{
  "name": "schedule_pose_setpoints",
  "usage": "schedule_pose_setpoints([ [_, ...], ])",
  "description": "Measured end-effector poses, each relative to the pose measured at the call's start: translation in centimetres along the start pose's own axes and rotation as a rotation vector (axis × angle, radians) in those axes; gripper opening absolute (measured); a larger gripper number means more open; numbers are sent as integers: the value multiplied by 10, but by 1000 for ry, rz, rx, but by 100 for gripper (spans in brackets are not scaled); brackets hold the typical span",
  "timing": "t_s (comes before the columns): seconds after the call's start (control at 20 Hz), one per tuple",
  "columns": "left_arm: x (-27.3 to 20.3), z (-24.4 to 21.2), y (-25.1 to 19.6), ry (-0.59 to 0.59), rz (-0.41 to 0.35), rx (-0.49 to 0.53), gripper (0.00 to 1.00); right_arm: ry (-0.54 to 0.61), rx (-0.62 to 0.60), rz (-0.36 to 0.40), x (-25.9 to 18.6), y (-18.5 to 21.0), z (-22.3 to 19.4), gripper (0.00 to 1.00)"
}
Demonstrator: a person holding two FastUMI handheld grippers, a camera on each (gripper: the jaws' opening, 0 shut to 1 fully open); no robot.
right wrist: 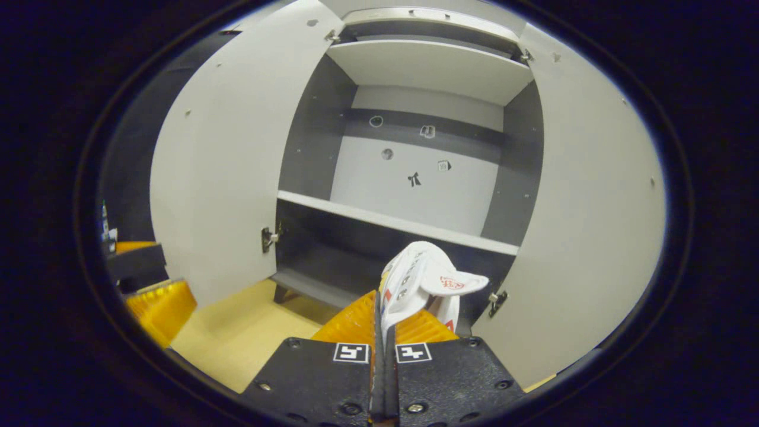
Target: Grab one shoe with the right hand and put it into the shoe cabinet, grab the other shoe with the left hand and put it into the shoe cabinet; then close the right door with the right hand and the left door with the left hand.
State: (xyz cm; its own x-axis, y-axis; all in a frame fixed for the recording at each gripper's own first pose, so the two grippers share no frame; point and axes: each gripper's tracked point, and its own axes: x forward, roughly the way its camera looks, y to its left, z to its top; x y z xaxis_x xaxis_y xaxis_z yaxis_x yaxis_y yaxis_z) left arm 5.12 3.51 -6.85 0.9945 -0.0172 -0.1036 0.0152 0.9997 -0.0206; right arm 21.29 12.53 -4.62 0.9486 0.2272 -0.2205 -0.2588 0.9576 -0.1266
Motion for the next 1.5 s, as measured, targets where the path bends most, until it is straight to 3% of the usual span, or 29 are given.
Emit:
schedule_pose_setpoints([
  [0.25,-2,13,0,-39,9,10,95,19,28,9,58,-34,71,3],
  [0.4,-5,12,4,-39,23,11,95,52,-10,-34,103,-57,92,4],
  [0.8,0,11,22,-28,64,26,95,284,-105,-47,195,-77,92,4],
  [1.1,8,6,29,-17,74,26,95,408,-88,-52,212,-80,81,5],
  [1.3,14,5,26,-12,61,29,95,403,-71,-48,206,-77,84,23],
  [1.4,15,5,26,-14,59,32,95,387,-58,-38,198,-73,90,51],
  [1.45,16,6,26,-15,57,33,95,371,-49,-38,192,-71,95,46],
  [1.5,16,5,25,-13,55,33,95,349,-50,-50,186,-71,100,47],
])
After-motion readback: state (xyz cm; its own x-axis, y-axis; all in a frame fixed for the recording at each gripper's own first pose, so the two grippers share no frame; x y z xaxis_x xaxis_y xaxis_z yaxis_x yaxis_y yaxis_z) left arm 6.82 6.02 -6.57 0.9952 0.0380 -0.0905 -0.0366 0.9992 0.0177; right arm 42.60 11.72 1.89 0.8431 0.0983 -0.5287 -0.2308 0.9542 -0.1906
